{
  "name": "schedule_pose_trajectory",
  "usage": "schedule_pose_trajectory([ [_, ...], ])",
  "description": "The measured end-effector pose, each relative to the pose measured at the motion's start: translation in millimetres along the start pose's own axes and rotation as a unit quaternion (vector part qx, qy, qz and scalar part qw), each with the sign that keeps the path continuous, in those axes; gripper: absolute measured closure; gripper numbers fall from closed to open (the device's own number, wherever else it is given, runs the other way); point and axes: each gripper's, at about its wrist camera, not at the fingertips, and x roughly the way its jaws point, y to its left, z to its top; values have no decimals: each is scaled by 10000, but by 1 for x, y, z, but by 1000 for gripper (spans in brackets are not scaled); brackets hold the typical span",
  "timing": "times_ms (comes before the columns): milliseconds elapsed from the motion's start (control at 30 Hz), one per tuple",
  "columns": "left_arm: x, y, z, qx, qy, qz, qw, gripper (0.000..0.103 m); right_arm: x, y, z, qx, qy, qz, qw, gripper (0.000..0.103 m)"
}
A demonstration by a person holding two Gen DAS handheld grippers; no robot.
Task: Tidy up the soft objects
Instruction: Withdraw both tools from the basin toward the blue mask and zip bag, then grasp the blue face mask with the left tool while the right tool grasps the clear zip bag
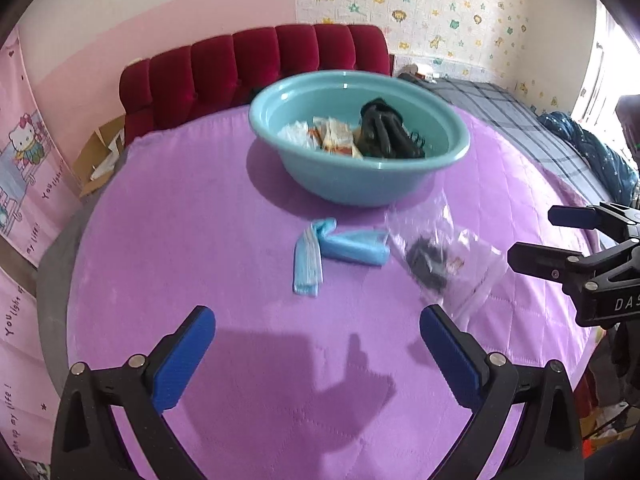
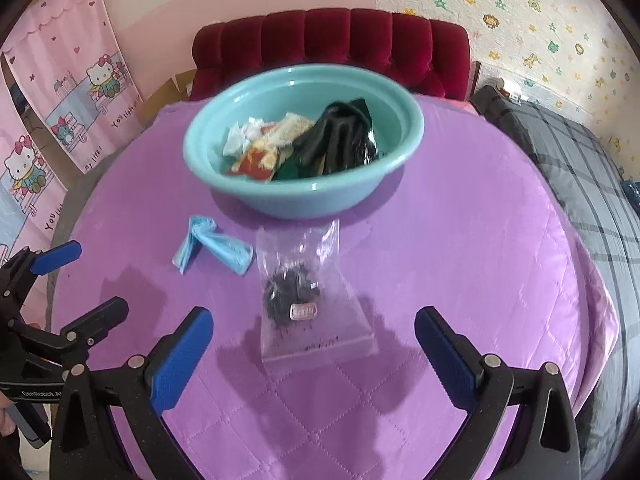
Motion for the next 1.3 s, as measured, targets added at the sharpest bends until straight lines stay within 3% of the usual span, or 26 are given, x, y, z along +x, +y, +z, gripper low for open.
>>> schedule_pose_trajectory([
  [500,18,7,-6,1,55,-249,9997,0,34,5,-9,66,285,-23,9996,0],
  [1300,66,16,-12,-84,379,-349,9986,0,119,14,6,-20,797,-232,9965,0],
])
